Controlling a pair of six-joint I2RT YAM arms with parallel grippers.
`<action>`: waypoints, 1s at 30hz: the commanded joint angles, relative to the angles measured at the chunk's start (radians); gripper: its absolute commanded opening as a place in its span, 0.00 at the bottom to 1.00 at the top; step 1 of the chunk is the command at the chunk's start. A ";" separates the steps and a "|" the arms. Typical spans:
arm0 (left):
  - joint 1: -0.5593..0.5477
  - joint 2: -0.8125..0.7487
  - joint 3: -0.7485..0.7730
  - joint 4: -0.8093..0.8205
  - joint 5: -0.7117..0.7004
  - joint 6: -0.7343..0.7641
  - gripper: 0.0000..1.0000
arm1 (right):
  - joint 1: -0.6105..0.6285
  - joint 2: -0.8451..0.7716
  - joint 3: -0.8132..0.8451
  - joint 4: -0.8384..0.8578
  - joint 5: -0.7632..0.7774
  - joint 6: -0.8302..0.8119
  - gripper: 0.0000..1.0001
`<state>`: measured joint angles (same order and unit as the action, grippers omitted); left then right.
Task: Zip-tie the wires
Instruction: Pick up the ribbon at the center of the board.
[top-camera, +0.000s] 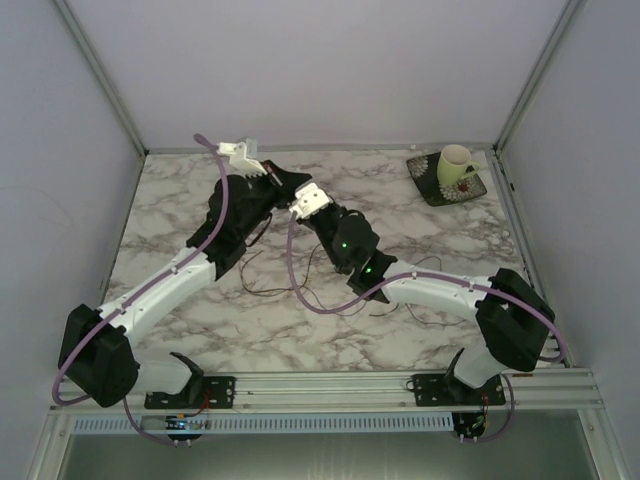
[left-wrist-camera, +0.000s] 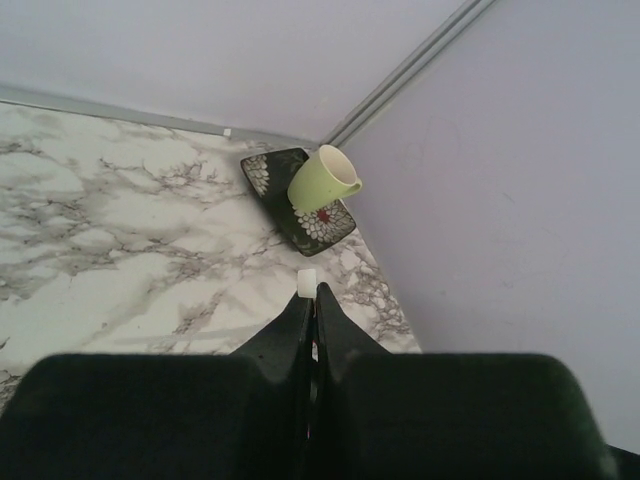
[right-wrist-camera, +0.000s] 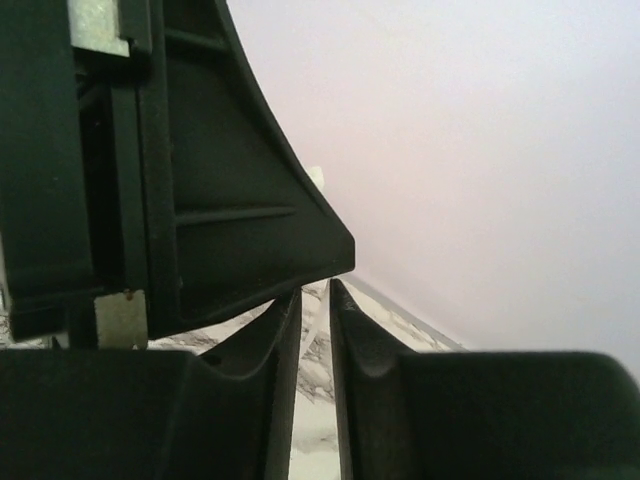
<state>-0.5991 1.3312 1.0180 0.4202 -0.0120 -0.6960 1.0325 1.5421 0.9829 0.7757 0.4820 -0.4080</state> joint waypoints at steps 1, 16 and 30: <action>0.031 0.002 0.004 0.098 0.097 0.036 0.00 | -0.009 -0.045 -0.023 0.019 -0.039 0.078 0.20; 0.260 0.087 0.074 -0.030 0.616 0.149 0.00 | -0.258 -0.439 -0.295 -0.100 -0.385 0.370 0.68; 0.280 0.218 0.279 -0.493 1.034 0.515 0.00 | -0.456 -0.562 -0.448 -0.105 -0.852 0.425 0.85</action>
<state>-0.3275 1.5173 1.2110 0.1253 0.8501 -0.3515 0.5972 1.0294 0.6014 0.5934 -0.1818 0.0196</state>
